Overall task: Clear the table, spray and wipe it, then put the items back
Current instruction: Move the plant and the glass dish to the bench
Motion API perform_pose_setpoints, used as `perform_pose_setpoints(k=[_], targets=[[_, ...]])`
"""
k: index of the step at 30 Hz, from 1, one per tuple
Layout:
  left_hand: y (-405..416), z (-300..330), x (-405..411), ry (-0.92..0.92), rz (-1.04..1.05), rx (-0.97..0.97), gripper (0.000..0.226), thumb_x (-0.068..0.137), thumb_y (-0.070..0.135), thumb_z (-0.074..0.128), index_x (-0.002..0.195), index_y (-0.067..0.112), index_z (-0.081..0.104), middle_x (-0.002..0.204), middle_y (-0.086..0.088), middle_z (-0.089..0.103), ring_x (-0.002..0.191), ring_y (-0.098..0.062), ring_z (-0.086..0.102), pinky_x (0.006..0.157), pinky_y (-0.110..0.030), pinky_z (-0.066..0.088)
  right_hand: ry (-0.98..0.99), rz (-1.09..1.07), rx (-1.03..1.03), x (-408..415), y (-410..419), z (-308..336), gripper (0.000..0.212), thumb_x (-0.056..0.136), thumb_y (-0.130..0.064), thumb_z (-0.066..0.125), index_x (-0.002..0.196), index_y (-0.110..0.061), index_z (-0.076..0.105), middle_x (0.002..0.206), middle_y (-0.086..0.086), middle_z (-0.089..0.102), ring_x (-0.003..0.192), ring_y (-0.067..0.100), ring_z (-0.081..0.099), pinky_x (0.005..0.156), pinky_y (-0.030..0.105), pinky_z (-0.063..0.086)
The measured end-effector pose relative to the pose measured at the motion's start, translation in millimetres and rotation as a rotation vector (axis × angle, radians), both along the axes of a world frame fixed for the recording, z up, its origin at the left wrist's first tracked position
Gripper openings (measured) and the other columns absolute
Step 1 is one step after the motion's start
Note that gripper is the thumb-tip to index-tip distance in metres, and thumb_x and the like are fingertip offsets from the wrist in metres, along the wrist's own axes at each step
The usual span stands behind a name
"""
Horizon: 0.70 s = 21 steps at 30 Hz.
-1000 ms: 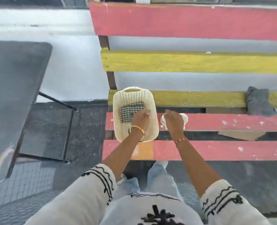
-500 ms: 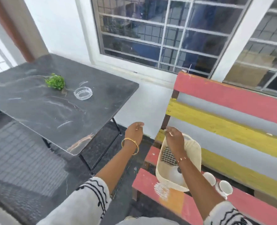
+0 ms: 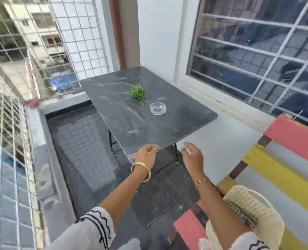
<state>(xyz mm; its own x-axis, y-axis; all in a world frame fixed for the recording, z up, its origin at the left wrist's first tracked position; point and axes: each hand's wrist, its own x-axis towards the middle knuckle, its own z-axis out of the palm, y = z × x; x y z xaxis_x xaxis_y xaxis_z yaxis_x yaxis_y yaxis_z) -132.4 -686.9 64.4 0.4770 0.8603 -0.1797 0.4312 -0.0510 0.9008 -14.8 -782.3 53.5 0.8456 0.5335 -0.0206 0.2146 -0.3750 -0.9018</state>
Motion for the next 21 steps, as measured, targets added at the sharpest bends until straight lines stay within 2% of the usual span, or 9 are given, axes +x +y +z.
perform_pose_setpoints(k=[2,7,13,15,19,21], targets=[[20,-2,-9,-0.017,0.055,0.001,0.027,0.091,0.009,0.044,0.106,0.010,0.066,0.094,-0.004,0.065,0.073,-0.012,0.053,0.062,-0.014,0.041,0.013,0.038,0.009,-7,23,2,0.032,0.092,-0.014,0.053,0.122,-0.003,0.060,0.131,0.010,0.058,0.123,0.024,0.052,0.104,0.029,0.036],[79,-1,-22,-0.056,0.079,-0.026,0.025,0.092,0.010,0.045,0.104,0.012,0.066,0.106,0.000,0.064,0.094,-0.013,0.054,0.087,-0.023,0.041,0.020,0.090,0.037,-16,94,0,0.032,0.092,-0.019,0.054,0.122,-0.007,0.060,0.129,0.008,0.060,0.119,0.021,0.055,0.103,0.032,0.040],[168,-13,-37,-0.075,0.062,-0.028,0.024,0.091,0.009,0.046,0.104,0.011,0.066,0.111,-0.004,0.066,0.101,-0.018,0.059,0.088,-0.026,0.043,0.042,0.051,0.059,-31,190,-6,0.033,0.092,-0.019,0.055,0.122,-0.007,0.060,0.126,0.007,0.062,0.117,0.020,0.056,0.102,0.031,0.041],[206,-19,-46,-0.077,0.051,-0.038,0.024,0.092,0.009,0.045,0.104,0.012,0.065,0.107,-0.002,0.065,0.092,-0.014,0.056,0.082,-0.023,0.043,0.053,0.032,0.058,-39,228,-8,0.033,0.091,-0.018,0.055,0.122,-0.007,0.060,0.125,0.007,0.063,0.117,0.019,0.057,0.102,0.030,0.041],[262,-26,-53,-0.056,0.003,-0.038,0.024,0.093,0.010,0.043,0.104,0.013,0.064,0.099,0.000,0.062,0.080,-0.013,0.054,0.056,-0.010,0.041,0.097,-0.042,0.078,-45,271,-11,0.030,0.091,-0.015,0.055,0.119,-0.006,0.061,0.122,0.007,0.064,0.112,0.017,0.059,0.091,0.020,0.039],[281,-27,-54,-0.039,-0.014,-0.040,0.024,0.092,0.010,0.043,0.104,0.014,0.064,0.095,0.001,0.062,0.071,-0.008,0.053,0.053,-0.009,0.040,0.123,-0.097,0.070,-47,285,-13,0.029,0.091,-0.013,0.055,0.118,-0.004,0.062,0.119,0.008,0.065,0.107,0.016,0.059,0.086,0.018,0.037]])
